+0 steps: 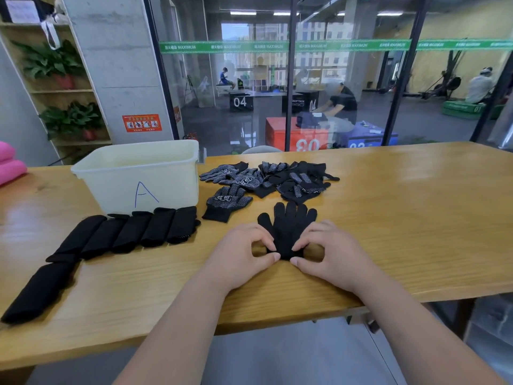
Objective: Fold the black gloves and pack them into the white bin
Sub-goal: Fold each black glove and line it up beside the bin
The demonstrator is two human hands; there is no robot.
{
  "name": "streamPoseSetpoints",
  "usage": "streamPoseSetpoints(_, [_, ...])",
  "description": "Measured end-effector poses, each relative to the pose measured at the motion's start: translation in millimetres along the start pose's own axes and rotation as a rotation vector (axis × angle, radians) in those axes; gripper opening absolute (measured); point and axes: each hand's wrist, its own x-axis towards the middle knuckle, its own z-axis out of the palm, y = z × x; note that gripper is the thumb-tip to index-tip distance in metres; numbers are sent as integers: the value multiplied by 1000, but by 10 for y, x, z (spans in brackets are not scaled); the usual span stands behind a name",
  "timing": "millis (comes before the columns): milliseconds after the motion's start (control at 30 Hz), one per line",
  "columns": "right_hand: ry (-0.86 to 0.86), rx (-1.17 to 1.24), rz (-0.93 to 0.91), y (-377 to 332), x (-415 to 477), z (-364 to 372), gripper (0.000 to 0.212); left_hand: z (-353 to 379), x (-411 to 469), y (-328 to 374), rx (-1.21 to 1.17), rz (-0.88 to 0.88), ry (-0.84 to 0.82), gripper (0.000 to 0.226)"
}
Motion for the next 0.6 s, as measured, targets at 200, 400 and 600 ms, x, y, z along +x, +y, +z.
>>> streamPoseSetpoints(200, [53, -110, -10, 4, -7, 29, 18, 17, -10, -2, 56, 41, 40, 27])
streamPoseSetpoints(400, [120, -27, 13, -14, -11, 0, 11, 40, 8, 22, 142, 60, 70, 18])
streamPoseSetpoints(600, [28, -40, 77, -9, -5, -17, 27, 18, -17, 62, 138, -11, 77, 12])
